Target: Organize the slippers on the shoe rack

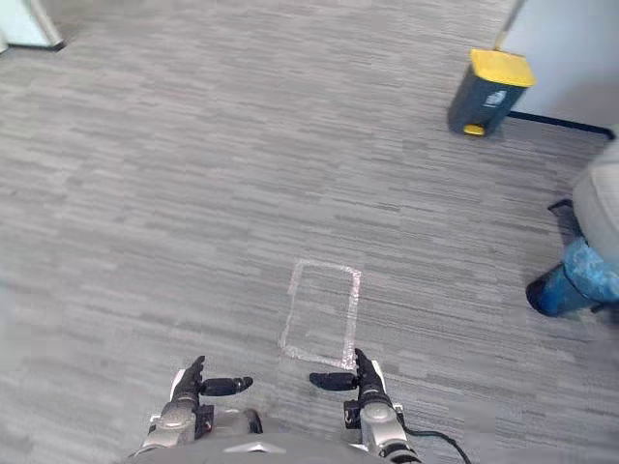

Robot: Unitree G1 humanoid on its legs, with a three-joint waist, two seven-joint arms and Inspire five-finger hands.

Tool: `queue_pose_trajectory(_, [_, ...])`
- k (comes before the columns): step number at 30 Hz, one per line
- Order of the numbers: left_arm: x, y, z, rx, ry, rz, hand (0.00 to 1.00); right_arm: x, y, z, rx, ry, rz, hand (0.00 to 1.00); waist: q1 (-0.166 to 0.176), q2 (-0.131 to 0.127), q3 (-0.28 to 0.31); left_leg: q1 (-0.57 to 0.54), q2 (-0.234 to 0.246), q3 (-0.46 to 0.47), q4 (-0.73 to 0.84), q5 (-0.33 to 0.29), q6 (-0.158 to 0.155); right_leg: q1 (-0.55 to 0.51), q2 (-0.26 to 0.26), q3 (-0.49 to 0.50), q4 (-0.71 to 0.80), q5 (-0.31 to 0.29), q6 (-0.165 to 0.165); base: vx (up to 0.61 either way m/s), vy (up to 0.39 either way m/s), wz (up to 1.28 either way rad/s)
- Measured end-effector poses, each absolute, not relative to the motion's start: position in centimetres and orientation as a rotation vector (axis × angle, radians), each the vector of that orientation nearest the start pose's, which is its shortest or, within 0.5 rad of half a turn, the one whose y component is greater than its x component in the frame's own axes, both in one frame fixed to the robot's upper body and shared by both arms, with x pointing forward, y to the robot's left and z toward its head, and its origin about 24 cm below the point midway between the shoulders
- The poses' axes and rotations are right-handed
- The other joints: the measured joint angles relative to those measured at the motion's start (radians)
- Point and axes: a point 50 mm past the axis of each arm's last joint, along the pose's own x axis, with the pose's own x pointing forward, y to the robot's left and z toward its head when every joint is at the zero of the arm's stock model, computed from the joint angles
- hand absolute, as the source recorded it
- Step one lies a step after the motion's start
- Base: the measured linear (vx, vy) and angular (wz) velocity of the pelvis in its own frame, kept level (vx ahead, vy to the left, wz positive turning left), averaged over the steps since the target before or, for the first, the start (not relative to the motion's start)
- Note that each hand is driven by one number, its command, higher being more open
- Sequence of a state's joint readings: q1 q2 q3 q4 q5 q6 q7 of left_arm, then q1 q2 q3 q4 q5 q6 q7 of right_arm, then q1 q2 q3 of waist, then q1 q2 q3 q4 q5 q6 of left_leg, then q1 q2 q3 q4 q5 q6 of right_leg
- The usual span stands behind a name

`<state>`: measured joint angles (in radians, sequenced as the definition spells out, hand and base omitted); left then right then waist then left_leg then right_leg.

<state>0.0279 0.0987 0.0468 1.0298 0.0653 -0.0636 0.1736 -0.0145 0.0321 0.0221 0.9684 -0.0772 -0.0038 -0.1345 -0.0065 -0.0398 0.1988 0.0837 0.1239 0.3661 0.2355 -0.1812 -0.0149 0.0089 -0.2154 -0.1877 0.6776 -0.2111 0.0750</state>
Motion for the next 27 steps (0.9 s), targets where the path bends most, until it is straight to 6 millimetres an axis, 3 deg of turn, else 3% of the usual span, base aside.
queue_pose_trajectory(2, [12.3,20.4,-15.0,0.244,0.99,0.197,1.0,15.4,-13.9,-14.3,-0.124,0.933,-0.04,1.0,-0.008,0.009,-0.002,0.072,0.026,0.037,-0.06,0.001,-0.004,-0.096,0.012,-0.137,0.024,-0.07,-0.066,0.26,-0.002,-0.53])
queue_pose_trajectory(4, [12.2,20.4,-15.1,0.242,0.999,0.196,1.0,15.7,-14.0,-14.2,-0.128,0.924,-0.038,1.0,-0.011,0.009,-0.002,0.088,0.039,0.057,-0.069,0.0,-0.012,-0.151,0.021,-0.191,-0.033,-0.07,-0.071,0.24,-0.072,-0.3])
queue_pose_trajectory(6, [12.1,20.5,-15.1,0.243,1.002,0.197,1.0,16.0,-13.8,-14.1,-0.142,0.912,-0.022,1.0,-0.018,-0.007,-0.007,0.116,0.037,0.077,-0.075,-0.017,-0.066,-0.185,0.042,-0.253,-0.277,0.06,-0.078,0.31,-0.162,-0.29])
queue_pose_trajectory(7, [12.0,19.8,-15.3,0.226,1.017,0.186,1.0,16.0,-14.6,-14.1,-0.168,0.91,-0.026,1.0,-0.021,0.025,-0.005,0.141,0.063,0.08,-0.087,-0.026,-0.09,-0.165,0.084,-0.246,-0.294,0.114,-0.118,0.27,-0.158,-0.3])
queue_pose_trajectory(8, [11.9,19.5,-15.4,0.22,1.019,0.179,1.0,16.1,-14.9,-14.0,-0.176,0.909,-0.029,1.0,-0.021,0.039,-0.011,0.138,0.068,0.08,-0.094,-0.024,-0.088,-0.165,0.1,-0.239,-0.306,0.114,-0.119,0.32,-0.195,-0.49])
queue_pose_trajectory(9, [11.9,18.4,-15.5,0.206,1.02,0.151,1.0,16.4,-15.6,-13.9,-0.19,0.904,-0.043,1.0,-0.022,0.074,-0.016,0.144,0.082,0.07,-0.11,-0.024,-0.088,-0.165,0.133,-0.226,-0.33,0.11,-0.125,0.19,-0.13,-0.4])
queue_pose_trajectory(11, [12.2,17.6,-15.6,0.2,1.016,0.125,1.0,16.1,-16.5,-14.1,-0.199,0.921,-0.067,1.0,-0.029,0.085,-0.018,0.142,0.089,0.05,-0.089,-0.013,-0.089,-0.161,0.145,-0.222,-0.332,0.09,-0.13,0.22,-0.133,-0.24])
queue_pose_trajectory(12, [12.3,17.4,-15.5,0.2,1.013,0.115,1.0,15.7,-16.8,-14.2,-0.196,0.938,-0.082,1.0,-0.031,0.079,-0.016,0.132,0.099,0.036,-0.036,-0.01,-0.094,-0.146,0.147,-0.221,-0.339,0.08,-0.128,0.29,-0.165,0.02])
queue_pose_trajectory(15, [12.5,17.8,-15.4,0.2,1.001,0.121,1.0,14.2,-17.9,-14.7,-0.209,0.976,-0.107,1.0,-0.037,0.062,-0.011,0.022,0.191,-0.009,0.347,-0.006,-0.129,-0.01,0.177,-0.225,-0.443,0.077,-0.126,0.23,-0.092,0.0])
queue_pose_trajectory(17, [12.5,18.0,-15.3,0.195,0.995,0.134,1.0,13.8,-18.1,-14.8,-0.207,0.986,-0.125,1.0,-0.028,0.064,-0.013,-0.042,0.222,-0.012,0.485,-0.058,-0.126,0.043,0.195,-0.198,-0.488,0.074,-0.132,0.16,0.028,-0.41])
queue_pose_trajectory(19, [12.6,18.4,-15.2,0.196,0.987,0.143,1.0,13.7,-18.1,-14.9,-0.205,0.991,-0.123,1.0,-0.018,0.062,-0.014,-0.125,0.189,-0.007,0.428,-0.107,-0.091,0.066,0.189,-0.133,-0.511,0.075,-0.128,0.2,0.137,-0.83])
queue_pose_trajectory(20, [12.8,18.6,-15.1,0.186,0.978,0.161,1.0,13.7,-18.0,-14.9,-0.201,0.993,-0.126,1.0,-0.01,0.054,-0.01,-0.163,0.137,-0.058,0.318,-0.105,-0.088,0.071,0.17,-0.095,-0.514,0.075,-0.111,0.21,0.168,-0.82])
queue_pose_trajectory(21, [12.8,18.7,-15.1,0.183,0.975,0.165,1.0,13.6,-18.0,-14.9,-0.199,0.993,-0.127,1.0,-0.01,0.052,-0.009,-0.17,0.124,-0.078,0.288,-0.105,-0.087,0.072,0.165,-0.084,-0.515,0.074,-0.107,0.19,0.187,-0.92])
queue_pose_trajectory(22, [13.1,18.9,-14.9,0.173,0.963,0.181,1.0,13.5,-18.0,-15.0,-0.196,1.003,-0.13,1.0,-0.001,0.042,-0.003,-0.193,0.055,-0.187,0.161,-0.086,-0.091,0.082,0.14,-0.04,-0.518,0.071,-0.08,0.21,0.224,-0.99])
queue_pose_trajectory(23, [13.1,18.8,-14.9,0.164,0.955,0.19,1.0,13.3,-18.1,-15.1,-0.197,1.014,-0.134,1.0,0.004,0.045,-0.003,-0.204,0.005,-0.31,0.054,-0.005,-0.101,0.088,0.126,0.01,-0.518,0.065,-0.049,0.22,0.244,-0.9])
queue_pose_trajectory(24, [13.1,18.8,-14.9,0.163,0.955,0.191,1.0,13.3,-18.1,-15.1,-0.197,1.014,-0.134,1.0,0.004,0.045,-0.003,-0.204,0.004,-0.311,0.054,-0.001,-0.102,0.088,0.126,0.011,-0.518,0.065,-0.048,0.26,0.273,-0.96])
queue_pose_trajectory(25, [12.7,18.6,-15.0,0.147,0.961,0.203,1.0,13.1,-18.4,-15.1,-0.204,1.02,-0.138,1.0,0.007,0.061,-0.011,-0.174,-0.018,-0.344,0.032,0.103,-0.073,0.104,0.129,0.055,-0.525,0.065,-0.015,0.24,0.234,-0.63])
queue_pose_trajectory(27, [12.8,19.7,-14.9,0.169,0.965,0.226,1.0,13.1,-17.1,-15.3,-0.168,1.023,-0.134,1.0,0.001,0.012,-0.018,-0.171,-0.05,-0.29,0.09,0.049,-0.041,0.119,0.082,0.088,-0.554,0.072,0.01,0.33,0.296,-0.67])
